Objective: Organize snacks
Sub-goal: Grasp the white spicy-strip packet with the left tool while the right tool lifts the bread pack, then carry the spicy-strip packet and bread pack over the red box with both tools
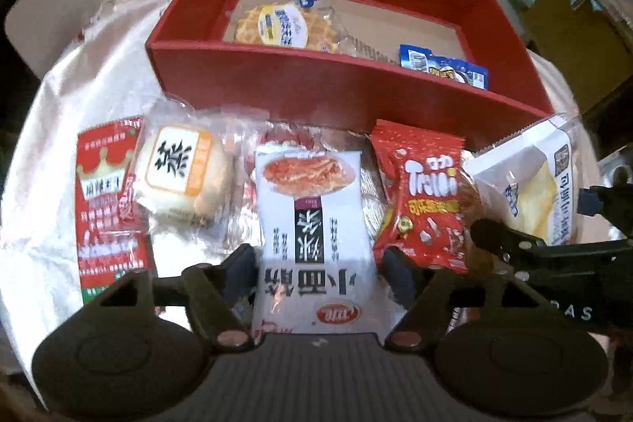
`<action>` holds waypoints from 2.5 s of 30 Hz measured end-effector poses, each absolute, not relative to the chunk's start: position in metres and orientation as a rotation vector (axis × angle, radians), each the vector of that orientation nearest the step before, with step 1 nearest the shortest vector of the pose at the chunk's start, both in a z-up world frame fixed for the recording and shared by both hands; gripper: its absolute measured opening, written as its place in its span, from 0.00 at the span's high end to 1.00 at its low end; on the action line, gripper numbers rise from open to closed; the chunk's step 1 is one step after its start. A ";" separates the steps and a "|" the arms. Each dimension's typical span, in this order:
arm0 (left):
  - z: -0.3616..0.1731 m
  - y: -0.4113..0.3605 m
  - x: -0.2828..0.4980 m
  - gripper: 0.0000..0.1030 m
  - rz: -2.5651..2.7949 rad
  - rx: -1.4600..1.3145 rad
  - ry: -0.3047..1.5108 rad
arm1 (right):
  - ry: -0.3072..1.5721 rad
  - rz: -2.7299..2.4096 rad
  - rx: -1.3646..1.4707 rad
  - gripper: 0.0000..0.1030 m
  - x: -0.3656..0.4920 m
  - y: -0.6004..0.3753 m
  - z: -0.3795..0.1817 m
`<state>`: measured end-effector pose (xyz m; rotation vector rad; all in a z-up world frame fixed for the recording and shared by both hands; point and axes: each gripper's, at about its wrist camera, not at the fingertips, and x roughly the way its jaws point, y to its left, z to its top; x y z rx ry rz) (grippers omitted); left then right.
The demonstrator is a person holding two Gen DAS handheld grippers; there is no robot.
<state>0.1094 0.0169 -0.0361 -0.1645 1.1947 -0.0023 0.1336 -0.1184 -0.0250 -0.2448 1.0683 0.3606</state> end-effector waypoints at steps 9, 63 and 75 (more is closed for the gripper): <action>-0.030 0.020 0.104 0.53 0.007 -0.126 1.175 | 1.066 0.375 -0.238 0.17 0.134 -0.117 -0.023; 0.073 0.019 0.133 0.56 0.046 -0.096 0.726 | 0.747 0.317 0.031 0.18 0.159 -0.128 0.066; 0.065 0.019 0.169 0.56 0.087 -0.098 0.729 | 0.748 0.292 0.077 0.18 0.189 -0.126 0.059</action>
